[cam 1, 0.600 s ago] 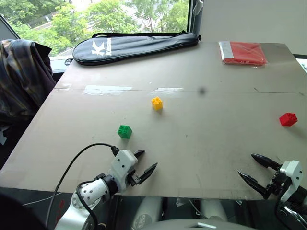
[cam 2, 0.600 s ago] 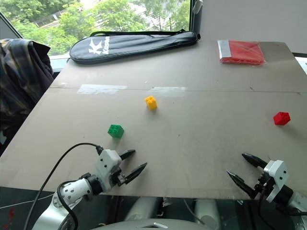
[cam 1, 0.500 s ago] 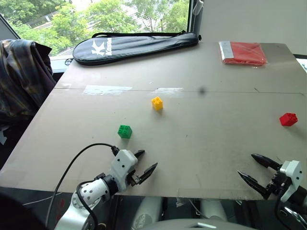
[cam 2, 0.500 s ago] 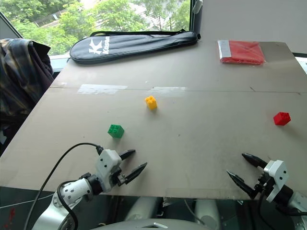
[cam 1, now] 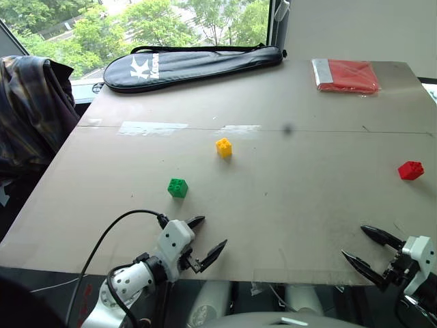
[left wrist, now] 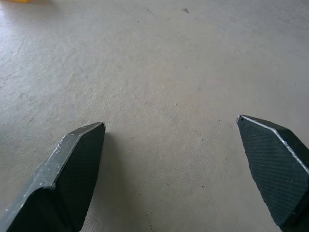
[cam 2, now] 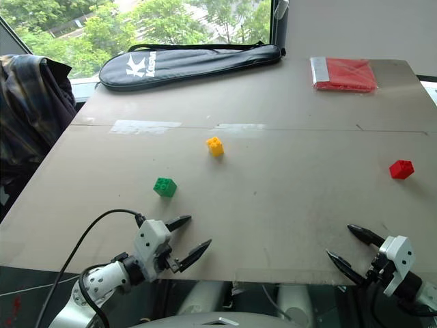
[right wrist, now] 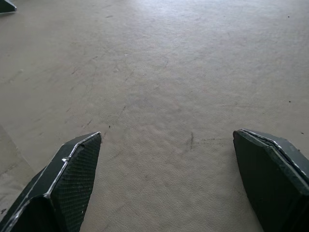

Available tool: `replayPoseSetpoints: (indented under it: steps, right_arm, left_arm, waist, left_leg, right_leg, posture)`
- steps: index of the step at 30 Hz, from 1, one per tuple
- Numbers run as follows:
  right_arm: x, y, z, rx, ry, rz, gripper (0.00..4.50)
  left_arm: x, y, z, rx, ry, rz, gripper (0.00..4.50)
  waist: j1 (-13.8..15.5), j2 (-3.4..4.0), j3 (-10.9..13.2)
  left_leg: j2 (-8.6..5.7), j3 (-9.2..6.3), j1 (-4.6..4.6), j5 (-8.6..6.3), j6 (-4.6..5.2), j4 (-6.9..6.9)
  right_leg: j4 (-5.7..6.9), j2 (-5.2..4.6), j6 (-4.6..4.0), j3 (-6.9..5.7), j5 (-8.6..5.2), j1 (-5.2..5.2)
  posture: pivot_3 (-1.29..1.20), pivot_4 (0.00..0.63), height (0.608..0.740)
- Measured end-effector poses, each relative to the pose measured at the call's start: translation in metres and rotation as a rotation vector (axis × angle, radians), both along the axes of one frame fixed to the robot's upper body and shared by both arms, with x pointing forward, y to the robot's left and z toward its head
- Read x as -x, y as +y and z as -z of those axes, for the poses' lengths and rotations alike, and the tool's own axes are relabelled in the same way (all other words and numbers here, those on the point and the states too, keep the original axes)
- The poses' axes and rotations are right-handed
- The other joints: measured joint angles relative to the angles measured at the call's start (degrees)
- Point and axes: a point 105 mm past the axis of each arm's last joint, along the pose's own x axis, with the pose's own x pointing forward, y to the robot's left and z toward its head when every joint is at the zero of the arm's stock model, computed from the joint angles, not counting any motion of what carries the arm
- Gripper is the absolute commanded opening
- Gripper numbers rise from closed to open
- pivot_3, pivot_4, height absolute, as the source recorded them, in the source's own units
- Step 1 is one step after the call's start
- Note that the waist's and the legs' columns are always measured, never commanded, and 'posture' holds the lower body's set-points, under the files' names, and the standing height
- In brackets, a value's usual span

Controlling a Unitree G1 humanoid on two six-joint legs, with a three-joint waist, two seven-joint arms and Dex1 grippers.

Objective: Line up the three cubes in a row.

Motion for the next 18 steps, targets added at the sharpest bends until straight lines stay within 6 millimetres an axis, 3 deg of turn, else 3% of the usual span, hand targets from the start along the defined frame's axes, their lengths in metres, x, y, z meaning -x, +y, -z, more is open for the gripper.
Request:
replayPoseSetpoints:
  steps: [6,10,15,18]
  right_arm:
    - [-0.001,-0.001,0.0,0.002,-0.008,0.004,4.5]
    - [-0.014,-0.012,-0.01,-0.012,-0.072,0.097,4.5]
    - [-0.046,-0.059,-0.033,0.008,-0.174,0.393,4.5]
    - [-0.068,-0.095,-0.047,0.038,-0.181,0.621,4.5]
  left_arm:
    - [0.0,0.001,0.002,-0.002,-0.005,0.003,4.46]
    - [-0.005,0.0,-0.002,-0.006,-0.034,0.026,4.46]
    - [-0.018,-0.005,-0.017,-0.029,-0.083,0.111,4.46]
    - [-0.029,-0.014,-0.04,-0.017,-0.111,0.199,4.46]
  waist:
    - [0.0,0.0,0.0]
    - [0.0,0.0,0.0]
    - [0.0,0.0,0.0]
    - [0.0,0.04,0.0]
  left_leg:
    - [0.0,0.0,0.01,0.0,0.0,0.0]
    - [0.0,0.01,0.01,0.0,0.0,0.01]
    - [-0.02,0.03,0.02,0.01,0.0,0.01]
    - [-0.03,0.07,0.01,0.04,-0.03,0.02]
  right_leg:
    - [0.02,0.0,0.0,0.0,0.0,0.0]
    - [0.02,0.01,0.0,0.0,0.0,0.0]
    - [0.06,0.06,-0.06,0.0,0.04,-0.01]
    - [0.1,0.26,-0.26,0.0,0.17,-0.06]
  posture:
    - [0.0,0.15,0.694]
    - [0.0,0.15,0.694]
    - [0.0,0.15,0.694]
    - [0.0,0.15,0.694]
